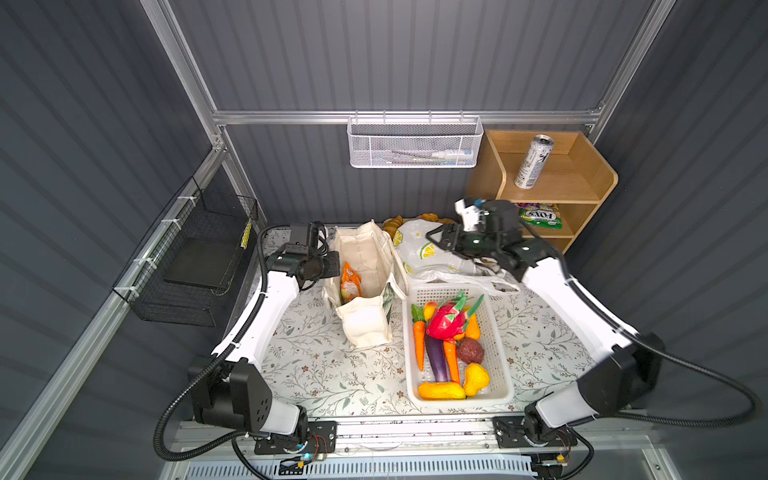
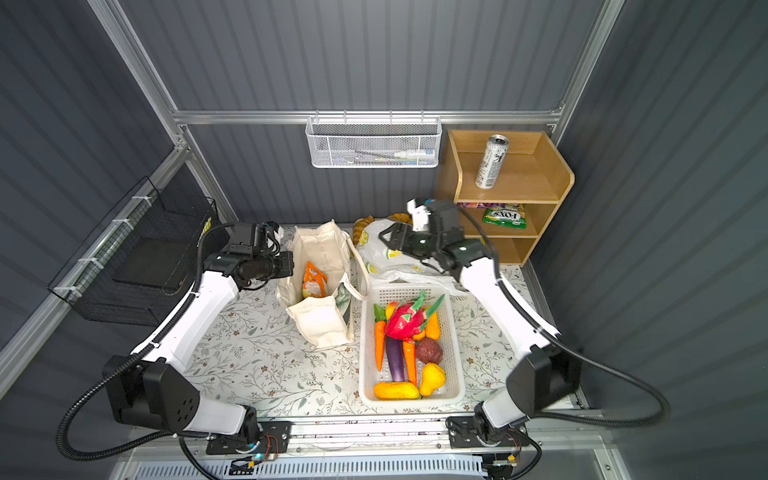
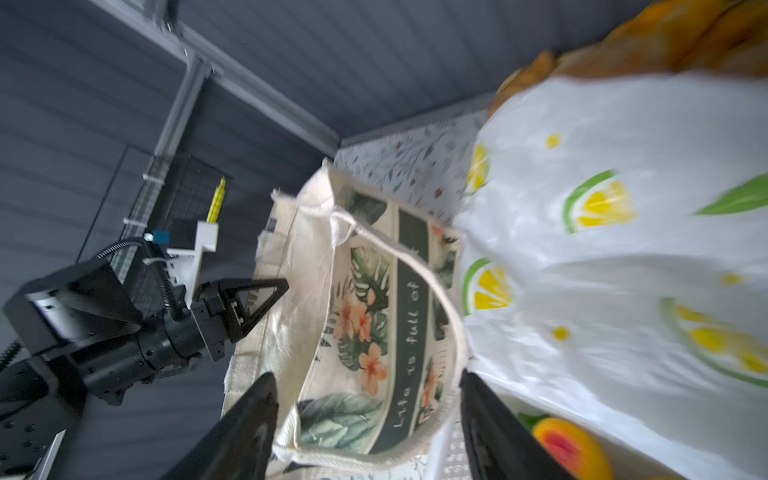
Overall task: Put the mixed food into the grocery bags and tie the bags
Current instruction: 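Move the right gripper back to the shelf while the left holds the tote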
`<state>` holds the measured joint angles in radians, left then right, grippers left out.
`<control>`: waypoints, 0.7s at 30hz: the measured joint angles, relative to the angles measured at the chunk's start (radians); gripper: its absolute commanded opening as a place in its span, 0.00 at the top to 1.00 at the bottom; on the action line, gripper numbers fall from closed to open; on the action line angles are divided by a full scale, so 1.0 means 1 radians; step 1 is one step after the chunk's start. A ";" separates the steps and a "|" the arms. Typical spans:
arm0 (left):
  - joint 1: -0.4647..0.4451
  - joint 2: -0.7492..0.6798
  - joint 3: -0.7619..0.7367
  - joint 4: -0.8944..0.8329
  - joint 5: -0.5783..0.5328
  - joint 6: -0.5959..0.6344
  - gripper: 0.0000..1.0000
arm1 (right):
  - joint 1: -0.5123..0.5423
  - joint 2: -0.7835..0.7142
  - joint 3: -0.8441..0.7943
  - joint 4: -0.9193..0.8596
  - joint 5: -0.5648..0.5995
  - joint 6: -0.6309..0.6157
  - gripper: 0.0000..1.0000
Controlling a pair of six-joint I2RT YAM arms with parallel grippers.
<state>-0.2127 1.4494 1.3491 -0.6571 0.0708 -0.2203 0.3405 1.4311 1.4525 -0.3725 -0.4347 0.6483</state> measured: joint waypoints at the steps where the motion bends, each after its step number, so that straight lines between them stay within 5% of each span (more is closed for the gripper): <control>1: 0.000 0.000 0.000 0.000 0.000 0.000 1.00 | -0.050 -0.053 -0.029 0.007 0.008 0.005 0.28; 8: 0.000 0.000 0.000 0.000 0.002 0.000 1.00 | -0.427 -0.243 -0.258 0.072 0.046 0.100 0.28; 13: 0.000 0.000 0.000 0.005 0.009 0.000 1.00 | -0.603 -0.140 -0.347 0.160 0.038 0.200 0.28; 21: 0.000 0.000 0.000 0.007 0.012 0.000 1.00 | -0.708 0.103 -0.275 0.331 0.004 0.297 0.30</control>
<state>-0.2127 1.4490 1.3491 -0.6502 0.0830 -0.2203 -0.3679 1.5337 1.1778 -0.0418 -0.4309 0.9451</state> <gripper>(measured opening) 0.054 0.705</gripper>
